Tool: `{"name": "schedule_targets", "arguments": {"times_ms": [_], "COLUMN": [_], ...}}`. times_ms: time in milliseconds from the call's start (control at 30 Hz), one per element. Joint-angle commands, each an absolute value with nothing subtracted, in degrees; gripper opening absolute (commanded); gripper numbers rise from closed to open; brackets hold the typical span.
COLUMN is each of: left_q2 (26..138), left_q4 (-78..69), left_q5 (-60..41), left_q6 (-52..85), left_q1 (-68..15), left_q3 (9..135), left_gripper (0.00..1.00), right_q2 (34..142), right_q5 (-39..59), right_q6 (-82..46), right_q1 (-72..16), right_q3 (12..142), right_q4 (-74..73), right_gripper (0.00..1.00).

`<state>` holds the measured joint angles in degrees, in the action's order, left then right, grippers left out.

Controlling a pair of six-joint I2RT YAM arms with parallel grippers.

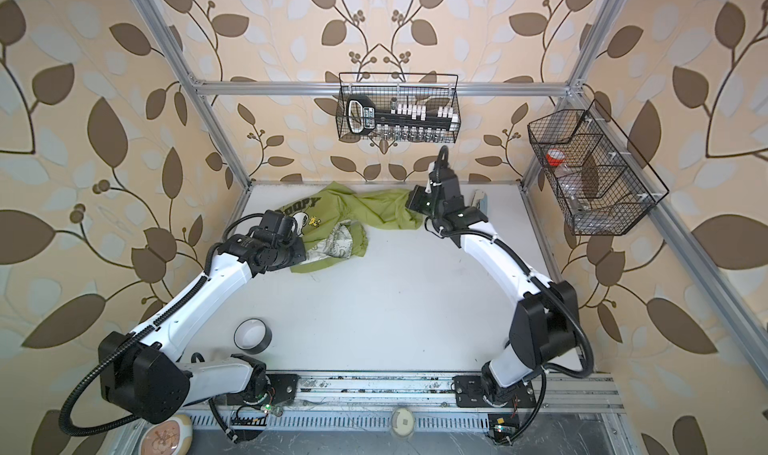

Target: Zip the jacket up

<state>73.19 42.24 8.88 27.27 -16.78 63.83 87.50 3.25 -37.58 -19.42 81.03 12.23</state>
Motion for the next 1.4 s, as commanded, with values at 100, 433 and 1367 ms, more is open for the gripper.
{"name": "schedule_targets", "arguments": {"times_ms": [100,433,1367], "left_q2": [75.9,79.6,79.0], "left_q4": [44.6,43.6,35.2], "left_q5": [6.8,-4.9,5.6], "left_q6": [22.6,15.6,32.1], "left_q1": [-16.2,-16.4,-2.2], "left_q3": [73.4,84.9,61.2], "left_gripper": [0.00,0.00,0.00], "right_q2": [81.1,77.2,98.4], "right_q5": [6.1,15.6,17.2], "right_q6": [-35.2,-40.5,-31.7], "right_q1": [-13.9,0.2,-18.3], "right_q3": [91.9,106.0,116.2], "right_q4": [19.0,18.2,26.4], "right_gripper": [0.00,0.00,0.00]}}
